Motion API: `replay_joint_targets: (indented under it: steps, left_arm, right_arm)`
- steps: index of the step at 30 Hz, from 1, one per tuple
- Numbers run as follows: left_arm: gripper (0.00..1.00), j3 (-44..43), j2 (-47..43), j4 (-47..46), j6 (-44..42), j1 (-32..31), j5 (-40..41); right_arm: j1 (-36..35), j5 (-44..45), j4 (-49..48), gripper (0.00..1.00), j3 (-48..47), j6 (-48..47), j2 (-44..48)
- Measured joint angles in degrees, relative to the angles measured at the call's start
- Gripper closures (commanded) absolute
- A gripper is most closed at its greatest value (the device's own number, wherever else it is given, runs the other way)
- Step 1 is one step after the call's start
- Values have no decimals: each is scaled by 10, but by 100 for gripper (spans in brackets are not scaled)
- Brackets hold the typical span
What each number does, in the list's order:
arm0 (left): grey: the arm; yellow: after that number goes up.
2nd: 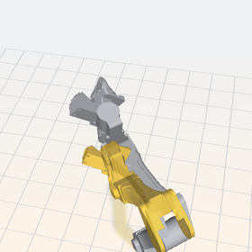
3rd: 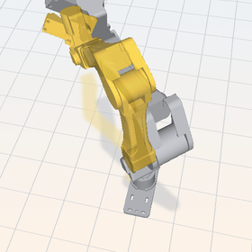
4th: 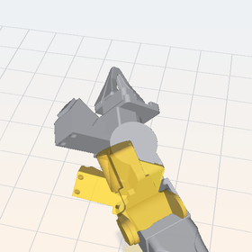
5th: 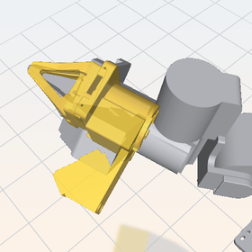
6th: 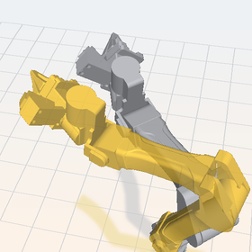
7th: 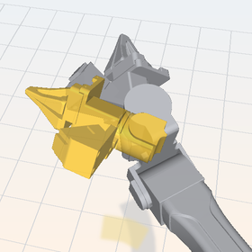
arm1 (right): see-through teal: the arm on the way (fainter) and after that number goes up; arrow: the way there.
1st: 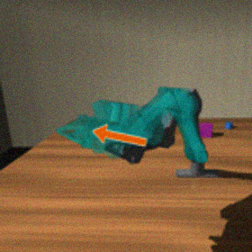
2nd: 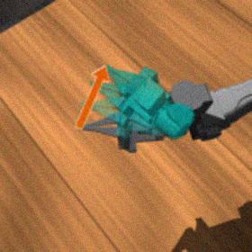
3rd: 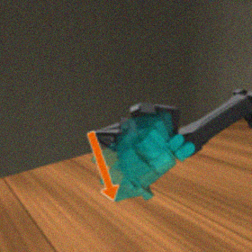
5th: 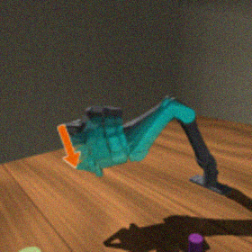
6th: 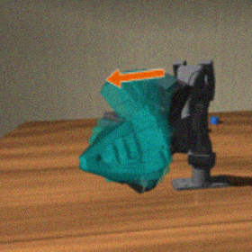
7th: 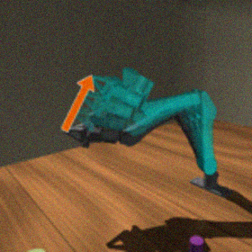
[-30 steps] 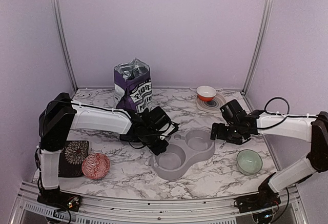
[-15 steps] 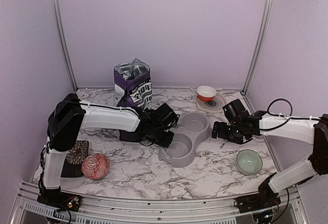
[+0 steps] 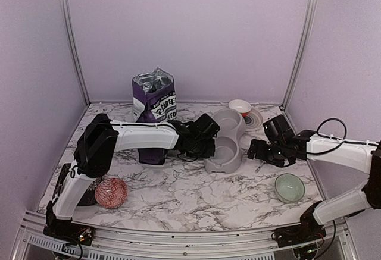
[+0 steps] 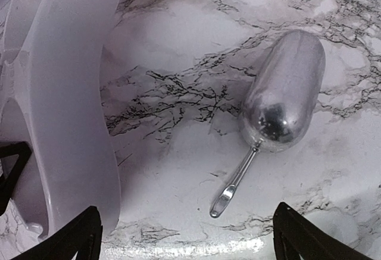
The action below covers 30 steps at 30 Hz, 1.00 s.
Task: Serve the pet food
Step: Move the pet food bowl to the center of the board.
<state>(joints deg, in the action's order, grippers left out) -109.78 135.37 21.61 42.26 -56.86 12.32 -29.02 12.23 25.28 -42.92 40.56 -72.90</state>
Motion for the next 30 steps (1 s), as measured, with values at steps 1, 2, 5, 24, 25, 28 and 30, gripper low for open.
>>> replay_joint_targets:
  steps: [1, 2, 5, 24, 25, 28, 30]
  left_arm:
    - [100, -9, 9, 0, 10, 0, 2]
    - [100, -21, 19, 0, 20, 0, 2]
    - [100, -46, 37, -1, 49, 0, 5]
    - [100, -22, 38, -50, 134, 0, -7]
    - [100, -5, 27, -51, 138, -1, -6]
    - [98, 33, 1, -47, 143, -3, 2]
    - [94, 36, -3, -42, 142, -5, 7]
  right_arm:
    - [0, 0, 0, 3, 2, 0, 2]
    - [0, 1, 0, 3, 4, 1, 5]
    - [0, 2, 0, 3, 11, 2, 14]
    - [0, 16, 11, 3, 14, 4, 44]
    - [0, 17, 13, 3, 14, 4, 45]
    - [0, 21, 16, 3, 14, 4, 45]
    - [0, 22, 17, 3, 14, 3, 45]
